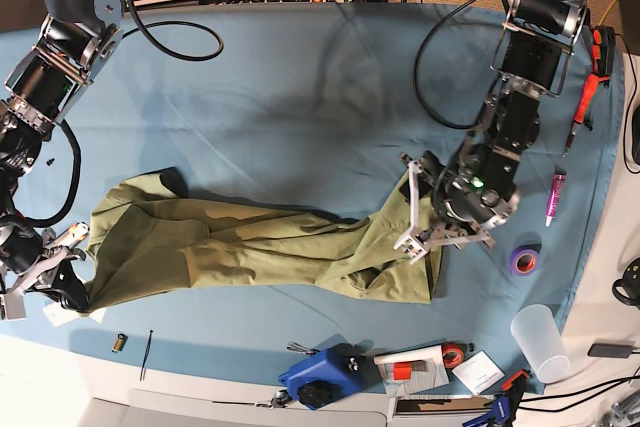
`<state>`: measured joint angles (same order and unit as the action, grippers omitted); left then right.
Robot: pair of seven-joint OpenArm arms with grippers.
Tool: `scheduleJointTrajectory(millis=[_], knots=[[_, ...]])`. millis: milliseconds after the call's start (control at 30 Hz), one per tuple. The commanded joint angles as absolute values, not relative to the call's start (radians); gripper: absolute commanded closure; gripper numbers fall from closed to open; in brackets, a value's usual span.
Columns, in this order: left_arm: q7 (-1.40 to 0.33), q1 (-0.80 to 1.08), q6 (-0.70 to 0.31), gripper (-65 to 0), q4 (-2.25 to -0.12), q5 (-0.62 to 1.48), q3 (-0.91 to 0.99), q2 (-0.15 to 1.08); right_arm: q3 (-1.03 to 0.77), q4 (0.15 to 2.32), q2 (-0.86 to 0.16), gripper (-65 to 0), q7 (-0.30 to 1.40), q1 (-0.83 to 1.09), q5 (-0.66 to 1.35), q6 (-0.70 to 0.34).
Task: Layout the t-shirt on the table in an organized manner, then fold the t-shirt properly
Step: 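Regrasp the t-shirt edge with the left gripper, then lift the t-shirt with both grippers and hold it up spread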
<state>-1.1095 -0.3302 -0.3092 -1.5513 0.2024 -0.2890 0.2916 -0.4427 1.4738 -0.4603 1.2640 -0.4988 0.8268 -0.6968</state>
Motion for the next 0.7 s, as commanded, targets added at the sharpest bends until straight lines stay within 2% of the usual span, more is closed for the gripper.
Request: scheduleJointTrajectory(millis=[0,100,167,233,400,533,667], knots=[[-1.099,-0.360,-0.292,-34.6,-1.567,0.198,-0.286,0.296,-0.446,1.489,-0.479,0.0,1.234,-0.526,0.844,-0.698],[-1.102,-0.360,-0.271,-34.5,-1.567,0.197,-0.285,0.297,-0.446,1.489,-0.479,0.0,1.234,-0.526,0.844,-0.698],[-1.101,-0.360,-0.273,-32.1,-1.567,0.197,-0.285,0.297,-0.446,1.489,-0.479,0.0,1.234,-0.526,0.844,-0.698],[-1.100,-0.360,-0.273,-25.2,-1.567,0.193,-0.285,0.297,-0.446,1.489,-0.479,0.0,1.234,-0.526,0.844,-0.698],[-1.139,-0.361,-0.273,-0.8,-1.567,0.190,-0.285,0.297,-0.446,1.489,-0.479,0.0,1.234,-0.526,0.844,-0.698],[-1.156,-0.363,-0.268,0.0,-1.567,0.190,-0.285,0.297,-0.446,1.489,-0.479,0.0,1.224,-0.526,0.844,-0.698],[-1.152,-0.395,-0.200,0.0,-1.568,0.104,-0.285,0.297,-0.446,1.489,-0.480,0.0,1.155,-0.530,0.844,-0.698]])
